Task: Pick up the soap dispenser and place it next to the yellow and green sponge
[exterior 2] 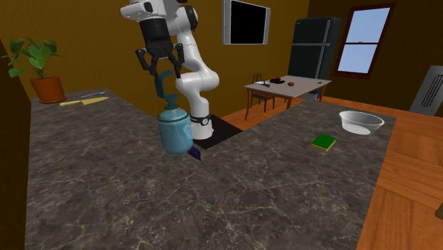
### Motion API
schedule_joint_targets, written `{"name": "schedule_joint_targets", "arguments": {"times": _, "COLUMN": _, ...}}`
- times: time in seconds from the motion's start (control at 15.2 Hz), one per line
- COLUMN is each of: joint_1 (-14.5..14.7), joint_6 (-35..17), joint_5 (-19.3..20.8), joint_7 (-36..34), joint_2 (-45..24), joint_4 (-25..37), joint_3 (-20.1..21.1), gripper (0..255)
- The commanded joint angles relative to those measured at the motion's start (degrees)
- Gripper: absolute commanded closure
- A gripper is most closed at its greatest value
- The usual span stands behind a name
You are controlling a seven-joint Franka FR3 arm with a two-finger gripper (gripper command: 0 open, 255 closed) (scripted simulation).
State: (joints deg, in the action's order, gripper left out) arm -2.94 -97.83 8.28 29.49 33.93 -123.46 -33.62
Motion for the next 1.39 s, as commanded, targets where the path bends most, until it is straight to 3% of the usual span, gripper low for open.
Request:
{"name": "schedule_joint_targets", "arguments": {"times": 0.0, "joint_1": 0.21, "joint_6": 1.55, "joint_5": -0.28, "joint_7": -0.07, "joint_2": -0.31, "joint_4": 1.88, "joint_3": 0.23, "gripper": 255}}
{"name": "schedule_joint_targets", "arguments": {"times": 0.2, "joint_1": 0.47, "joint_6": 3.59, "joint_5": -0.62, "joint_7": -0.16, "joint_2": -0.76, "joint_4": 4.34, "joint_3": 0.5, "gripper": 255}}
{"name": "schedule_joint_targets", "arguments": {"times": 0.73, "joint_1": 0.45, "joint_6": 3.28, "joint_5": -2.88, "joint_7": -11.86, "joint_2": 7.48, "joint_4": -4.65, "joint_3": 11.92, "gripper": 255}}
{"name": "schedule_joint_targets", "arguments": {"times": 1.32, "joint_1": 3.01, "joint_6": 2.28, "joint_5": -8.64, "joint_7": -24.36, "joint_2": 12.0, "joint_4": -10.11, "joint_3": 23.92, "gripper": 255}}
